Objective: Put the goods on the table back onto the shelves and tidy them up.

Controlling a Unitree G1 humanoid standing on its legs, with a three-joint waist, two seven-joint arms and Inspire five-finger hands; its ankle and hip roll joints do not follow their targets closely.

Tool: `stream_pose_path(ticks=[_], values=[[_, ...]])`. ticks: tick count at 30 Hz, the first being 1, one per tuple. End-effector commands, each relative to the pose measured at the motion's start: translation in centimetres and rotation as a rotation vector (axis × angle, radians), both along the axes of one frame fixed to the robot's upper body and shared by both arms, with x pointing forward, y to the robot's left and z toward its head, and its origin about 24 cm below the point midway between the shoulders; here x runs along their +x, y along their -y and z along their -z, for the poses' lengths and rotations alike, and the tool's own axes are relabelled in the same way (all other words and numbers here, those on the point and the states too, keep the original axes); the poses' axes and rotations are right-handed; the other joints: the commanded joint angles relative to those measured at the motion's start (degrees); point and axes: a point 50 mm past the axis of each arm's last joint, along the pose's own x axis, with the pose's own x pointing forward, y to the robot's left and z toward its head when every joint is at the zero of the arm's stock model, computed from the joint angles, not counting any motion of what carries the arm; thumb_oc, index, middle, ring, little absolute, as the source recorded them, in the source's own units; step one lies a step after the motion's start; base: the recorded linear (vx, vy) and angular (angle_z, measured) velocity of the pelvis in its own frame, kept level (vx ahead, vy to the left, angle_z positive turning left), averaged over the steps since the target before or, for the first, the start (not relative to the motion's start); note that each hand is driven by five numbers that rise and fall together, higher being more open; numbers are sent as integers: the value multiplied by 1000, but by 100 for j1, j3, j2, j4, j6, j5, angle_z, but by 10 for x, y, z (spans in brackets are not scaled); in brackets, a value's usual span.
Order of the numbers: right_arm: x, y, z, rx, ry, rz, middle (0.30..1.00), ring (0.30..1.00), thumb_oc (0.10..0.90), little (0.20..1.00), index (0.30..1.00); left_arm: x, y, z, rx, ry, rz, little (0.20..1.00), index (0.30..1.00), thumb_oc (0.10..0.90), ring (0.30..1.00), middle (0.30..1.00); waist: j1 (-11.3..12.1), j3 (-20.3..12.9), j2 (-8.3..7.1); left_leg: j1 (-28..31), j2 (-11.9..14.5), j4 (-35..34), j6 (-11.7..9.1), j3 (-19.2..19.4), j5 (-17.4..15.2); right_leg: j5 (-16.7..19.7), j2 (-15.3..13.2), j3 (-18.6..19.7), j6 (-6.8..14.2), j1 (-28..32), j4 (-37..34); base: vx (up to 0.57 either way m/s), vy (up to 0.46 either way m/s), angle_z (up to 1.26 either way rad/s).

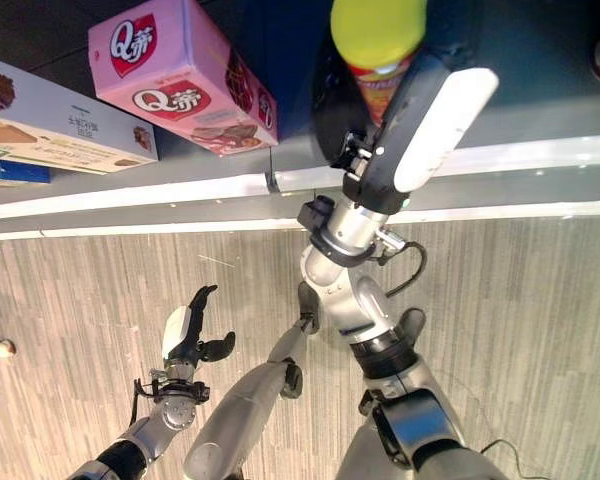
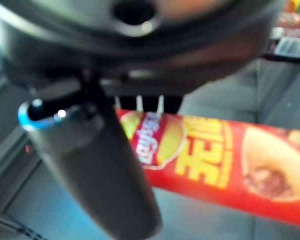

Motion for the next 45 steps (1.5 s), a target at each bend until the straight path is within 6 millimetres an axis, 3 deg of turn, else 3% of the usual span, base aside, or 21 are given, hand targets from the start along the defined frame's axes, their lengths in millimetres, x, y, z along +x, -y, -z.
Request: stream_pose_path(ticks=[1,14,15,20,23,38,44,45], values=[[-19,-10,-24,-1,190,-75,900,900,800,900,900,5,-34,-10,81,74,-81,900,900,800,900,900,231,-210,-316,-336,506,658,-697,37,-976,377,-745,-210,342,168,-280,0,0,0],[-37,0,-31,50,286,-73,900,900,800,900,900,3,-36,-2,92,30,-106,900,900,800,900,900,149,-326,-454,-131,559,690,-738,43,-1000,357,-701,-221,330,312,-245,-10,1,0],[-39,0,-31,52,293,-79,900,900,800,900,900,3,-37,-1,93,27,-107,900,900,800,900,900,127,-296,-459,-170,557,713,-694,100,-869,457,-721,-281,276,276,-225,-109,12,0],[-44,1,-29,52,297,-84,900,900,800,900,900,-2,-38,7,101,-17,-115,900,900,800,900,900,110,-410,-522,27,616,619,-765,56,-941,353,-660,-240,320,421,-251,-27,-9,0],[-45,2,-27,72,296,-88,900,900,800,900,900,-7,-39,12,92,-51,-134,900,900,800,900,900,70,-389,-549,50,634,623,-737,129,-804,449,-665,-307,260,427,-232,-65,-3,-3],[-52,9,16,60,94,-187,900,900,800,900,900,-30,-46,39,71,-218,-212,900,900,800,900,900,-134,-633,-779,672,824,303,-856,145,-644,380,-508,-441,223,921,-318,-13,-24,-1],[-53,34,67,41,-168,-103,900,900,800,900,900,-53,-49,58,16,-364,-254,900,900,800,900,900,-356,-1001,-1091,1507,1060,99,-904,222,-634,173,-332,-509,170,1624,-340,64,-71,4],[-54,34,67,41,-170,-103,900,900,800,900,900,-53,-49,58,16,-366,-253,900,900,800,900,900,-357,-995,-1086,1527,1062,97,-907,220,-636,172,-329,-513,169,1647,-347,81,-51,4]])
